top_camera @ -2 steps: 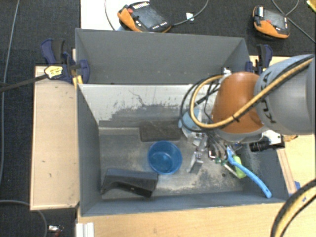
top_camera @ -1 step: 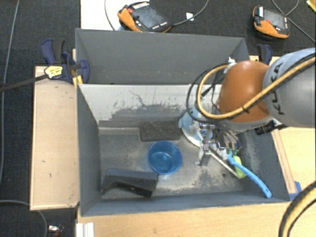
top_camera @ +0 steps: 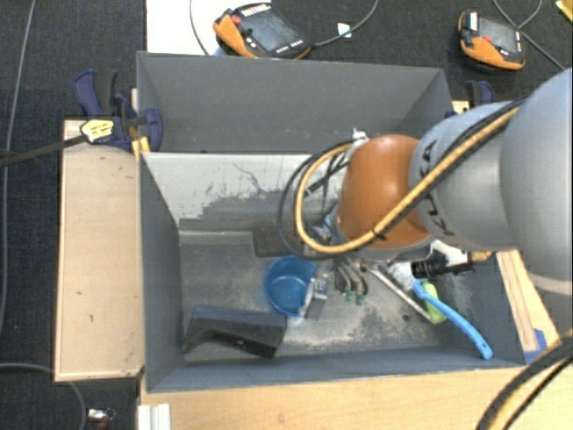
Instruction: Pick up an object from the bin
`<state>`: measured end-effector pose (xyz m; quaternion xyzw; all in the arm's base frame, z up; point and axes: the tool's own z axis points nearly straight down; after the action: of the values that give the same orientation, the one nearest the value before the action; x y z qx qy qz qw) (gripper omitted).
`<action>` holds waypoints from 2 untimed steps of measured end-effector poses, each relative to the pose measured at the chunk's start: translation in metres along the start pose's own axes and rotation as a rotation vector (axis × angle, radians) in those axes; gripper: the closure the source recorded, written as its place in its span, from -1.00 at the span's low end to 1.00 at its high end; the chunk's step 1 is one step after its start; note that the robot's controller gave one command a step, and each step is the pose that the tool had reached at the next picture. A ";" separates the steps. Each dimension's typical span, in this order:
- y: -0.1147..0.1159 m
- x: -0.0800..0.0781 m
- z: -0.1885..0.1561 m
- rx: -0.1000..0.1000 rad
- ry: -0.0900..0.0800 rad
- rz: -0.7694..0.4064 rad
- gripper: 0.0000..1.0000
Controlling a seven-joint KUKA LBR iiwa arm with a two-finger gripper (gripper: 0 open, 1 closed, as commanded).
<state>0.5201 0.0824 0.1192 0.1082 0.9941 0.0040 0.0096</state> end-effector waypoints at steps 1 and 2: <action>-0.035 -0.023 0.001 0.008 -0.001 -0.119 -1.00; 0.000 0.001 0.004 0.004 0.000 0.027 1.00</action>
Offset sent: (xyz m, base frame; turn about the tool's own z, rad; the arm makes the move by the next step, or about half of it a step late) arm -0.0018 0.0017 -0.0041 0.0270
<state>0.5190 0.0825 0.1156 0.1216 0.9925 0.0023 0.0091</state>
